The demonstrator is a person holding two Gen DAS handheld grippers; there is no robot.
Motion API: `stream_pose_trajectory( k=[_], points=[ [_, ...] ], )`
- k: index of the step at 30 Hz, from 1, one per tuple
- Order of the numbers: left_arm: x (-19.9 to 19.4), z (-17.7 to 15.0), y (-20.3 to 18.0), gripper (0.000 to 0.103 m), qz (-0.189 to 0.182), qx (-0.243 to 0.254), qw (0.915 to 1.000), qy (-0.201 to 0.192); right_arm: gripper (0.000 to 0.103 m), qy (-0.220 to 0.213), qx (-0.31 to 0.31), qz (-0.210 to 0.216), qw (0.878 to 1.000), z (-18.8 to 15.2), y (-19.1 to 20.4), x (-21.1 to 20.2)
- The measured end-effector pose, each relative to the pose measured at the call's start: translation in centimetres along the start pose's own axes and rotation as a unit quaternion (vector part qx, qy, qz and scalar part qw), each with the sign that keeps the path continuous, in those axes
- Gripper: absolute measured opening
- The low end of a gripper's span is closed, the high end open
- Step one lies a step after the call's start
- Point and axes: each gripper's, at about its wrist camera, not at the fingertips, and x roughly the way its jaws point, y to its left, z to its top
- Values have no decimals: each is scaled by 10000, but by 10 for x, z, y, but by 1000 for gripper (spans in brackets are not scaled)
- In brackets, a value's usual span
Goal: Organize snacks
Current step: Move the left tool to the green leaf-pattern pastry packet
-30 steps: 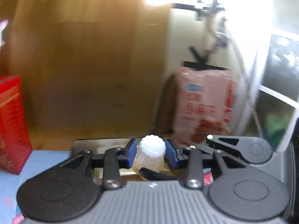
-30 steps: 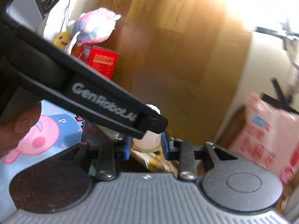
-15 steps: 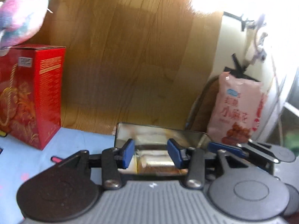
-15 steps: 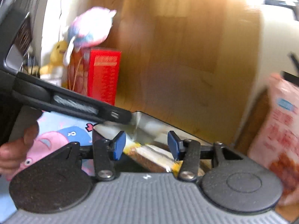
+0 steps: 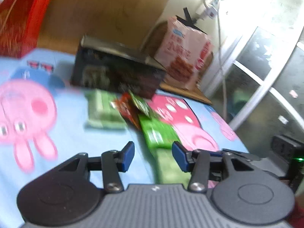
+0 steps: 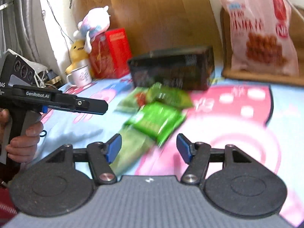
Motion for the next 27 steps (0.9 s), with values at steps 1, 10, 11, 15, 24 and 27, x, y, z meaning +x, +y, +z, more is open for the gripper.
stream_pose_trajectory(
  k=[1, 10, 11, 15, 24, 27],
  points=[
    [-3, -6, -1, 45, -54, -42, 10000, 28, 66, 14, 116, 78, 9999, -2, 2, -1],
    [-35, -19, 9, 44, 134, -237, 9994, -229, 42, 639, 449, 1071, 9912, -12, 44, 27],
    [-38, -18, 12, 44, 165, -294, 9990, -286, 42, 712, 389, 1311, 9880, -14, 55, 35],
    [-57, -16, 23, 46, 305, -459, 9973, -483, 42, 647, -277, 1402, 9876, -13, 85, 34],
    [-48, -23, 26, 51, 92, -540, 9982, -240, 65, 125, -529, 324, 9980, -13, 52, -9],
    [-34, -22, 16, 52, 108, -480, 9988, -68, 65, 213, -942, -115, 9953, -17, 54, 2]
  ],
)
